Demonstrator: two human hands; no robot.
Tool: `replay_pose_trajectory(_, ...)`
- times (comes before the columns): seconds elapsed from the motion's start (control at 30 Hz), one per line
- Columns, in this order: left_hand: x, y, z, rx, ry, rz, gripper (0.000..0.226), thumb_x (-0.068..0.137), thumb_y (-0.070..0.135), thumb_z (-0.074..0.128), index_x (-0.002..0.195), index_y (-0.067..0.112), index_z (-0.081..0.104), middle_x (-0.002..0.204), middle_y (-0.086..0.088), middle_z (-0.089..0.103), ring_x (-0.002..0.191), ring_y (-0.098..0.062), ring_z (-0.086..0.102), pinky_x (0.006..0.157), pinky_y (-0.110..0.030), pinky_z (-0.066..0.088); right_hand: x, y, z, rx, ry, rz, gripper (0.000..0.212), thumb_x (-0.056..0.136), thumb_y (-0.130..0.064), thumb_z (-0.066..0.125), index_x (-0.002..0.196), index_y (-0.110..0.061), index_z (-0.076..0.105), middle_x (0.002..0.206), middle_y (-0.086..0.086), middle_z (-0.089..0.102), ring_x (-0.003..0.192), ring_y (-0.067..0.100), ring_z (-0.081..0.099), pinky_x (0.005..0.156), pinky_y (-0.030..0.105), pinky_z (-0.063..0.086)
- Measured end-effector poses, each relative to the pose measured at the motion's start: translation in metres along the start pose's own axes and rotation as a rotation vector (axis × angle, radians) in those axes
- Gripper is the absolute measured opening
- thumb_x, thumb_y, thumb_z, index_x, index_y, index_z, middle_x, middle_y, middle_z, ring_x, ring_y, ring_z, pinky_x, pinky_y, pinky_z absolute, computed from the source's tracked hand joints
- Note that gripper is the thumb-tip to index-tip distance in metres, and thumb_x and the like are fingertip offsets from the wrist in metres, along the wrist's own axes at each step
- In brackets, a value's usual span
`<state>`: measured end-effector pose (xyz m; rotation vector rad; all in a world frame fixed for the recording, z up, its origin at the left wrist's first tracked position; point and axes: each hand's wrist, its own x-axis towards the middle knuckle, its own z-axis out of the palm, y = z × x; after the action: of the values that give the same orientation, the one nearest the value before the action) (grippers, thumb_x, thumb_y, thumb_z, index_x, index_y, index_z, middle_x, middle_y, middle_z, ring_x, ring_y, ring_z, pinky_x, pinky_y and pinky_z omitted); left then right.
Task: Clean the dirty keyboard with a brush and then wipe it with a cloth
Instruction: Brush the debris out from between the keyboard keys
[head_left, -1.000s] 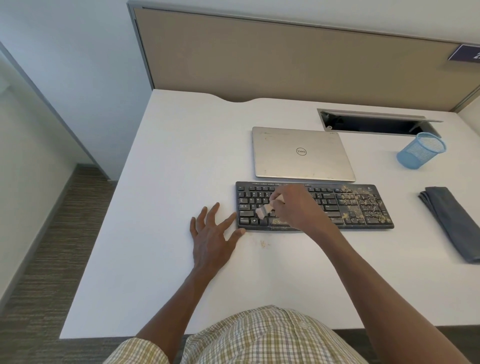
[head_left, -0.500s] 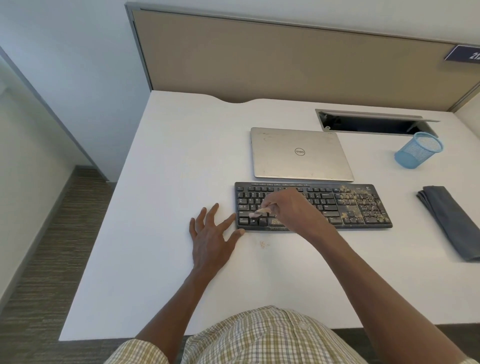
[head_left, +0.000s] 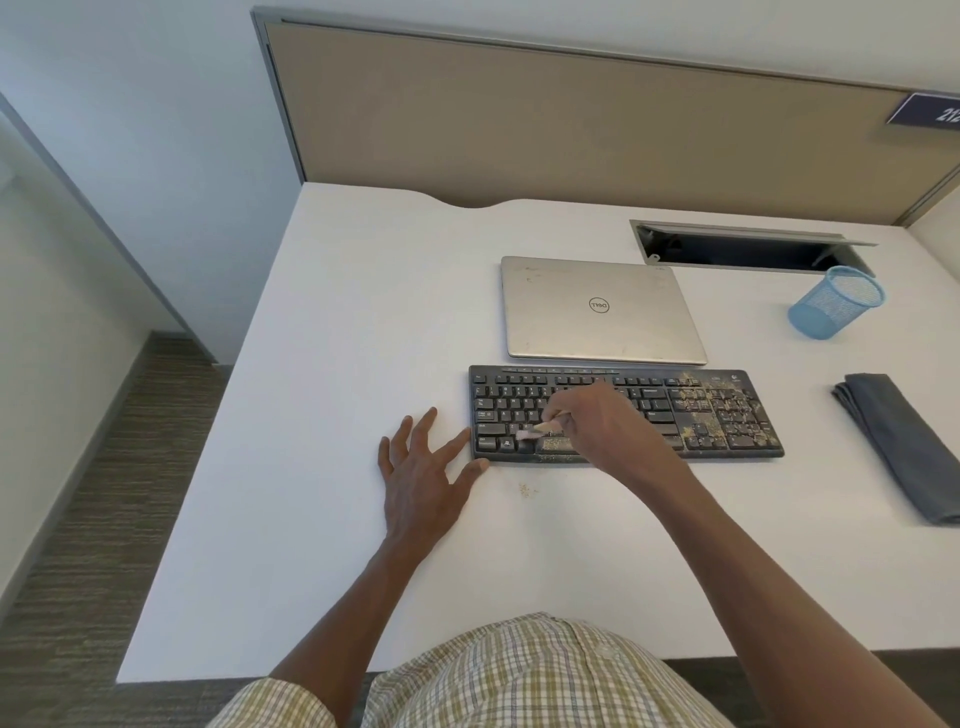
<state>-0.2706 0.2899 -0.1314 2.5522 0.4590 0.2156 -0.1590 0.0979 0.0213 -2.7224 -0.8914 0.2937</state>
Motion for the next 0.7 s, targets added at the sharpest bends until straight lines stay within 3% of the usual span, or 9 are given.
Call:
replay_pose_trajectory(0.1,0.0,0.0,0.001,-0.001,0.004,0.004,0.056,0.09,0.076,0.043,0.135,0.048,0.061,0.163,0.001,0.031,0.153,-0.027,0.014,0.124,-0.052,0.008,-0.002,-0.002,-0.006,-0.07,0.024,0.079,0.021,0.093,-0.006,0.053,0.099,-0.012,0.072,0.084,0.006,0.073,0.058,0.011,0.05,0.055,0.024,0.039)
replay_pose_trajectory(0.23,0.0,-0.001,0.002,0.003,0.025,0.011,0.055,0.09,0.075,0.044,0.133,0.046,0.063,0.162,0.0,0.034,0.153,-0.028,0.017,0.123,-0.054,0.011,-0.002,-0.008,-0.001,0.112,0.204,0.205,0.021,0.093,-0.01,0.049,0.092,-0.009,0.07,0.074,0.005,0.071,0.052,0.009,0.054,0.052,0.021,0.039)
replay_pose_trajectory(0.33,-0.001,-0.001,0.001,0.005,0.015,0.008,0.055,0.091,0.075,0.044,0.134,0.046,0.062,0.163,0.0,0.033,0.153,-0.027,0.016,0.123,-0.053,0.01,-0.011,-0.013,0.014,0.114,0.162,0.271,0.023,0.093,-0.01,0.046,0.083,-0.008,0.067,0.067,0.004,0.068,0.048,0.006,0.052,0.047,0.022,0.038)
replay_pose_trajectory(0.47,-0.001,0.0,0.001,-0.005,0.011,0.001,0.05,0.092,0.071,0.052,0.134,0.046,0.062,0.163,0.0,0.033,0.153,-0.027,0.015,0.124,-0.052,0.008,-0.02,-0.014,0.018,0.107,0.105,0.277,0.028,0.089,-0.007,0.042,0.069,-0.006,0.062,0.057,0.008,0.065,0.052,0.02,0.066,0.047,0.033,0.052)
replay_pose_trajectory(0.6,-0.001,0.0,0.0,-0.011,0.011,0.002,0.05,0.092,0.071,0.052,0.134,0.046,0.062,0.163,0.001,0.032,0.153,-0.026,0.015,0.124,-0.052,0.008,-0.018,-0.016,0.018,0.119,0.187,0.284,0.026,0.093,-0.009,0.044,0.072,-0.01,0.06,0.059,0.002,0.064,0.049,0.014,0.056,0.049,0.029,0.048)
replay_pose_trajectory(0.7,-0.001,0.0,-0.001,-0.013,0.003,-0.004,0.051,0.092,0.072,0.05,0.134,0.047,0.061,0.164,0.002,0.031,0.154,-0.025,0.013,0.124,-0.051,0.006,-0.025,-0.015,0.023,0.116,0.129,0.261,0.027,0.092,-0.008,0.044,0.073,-0.009,0.062,0.059,0.004,0.064,0.052,0.019,0.063,0.05,0.031,0.053)
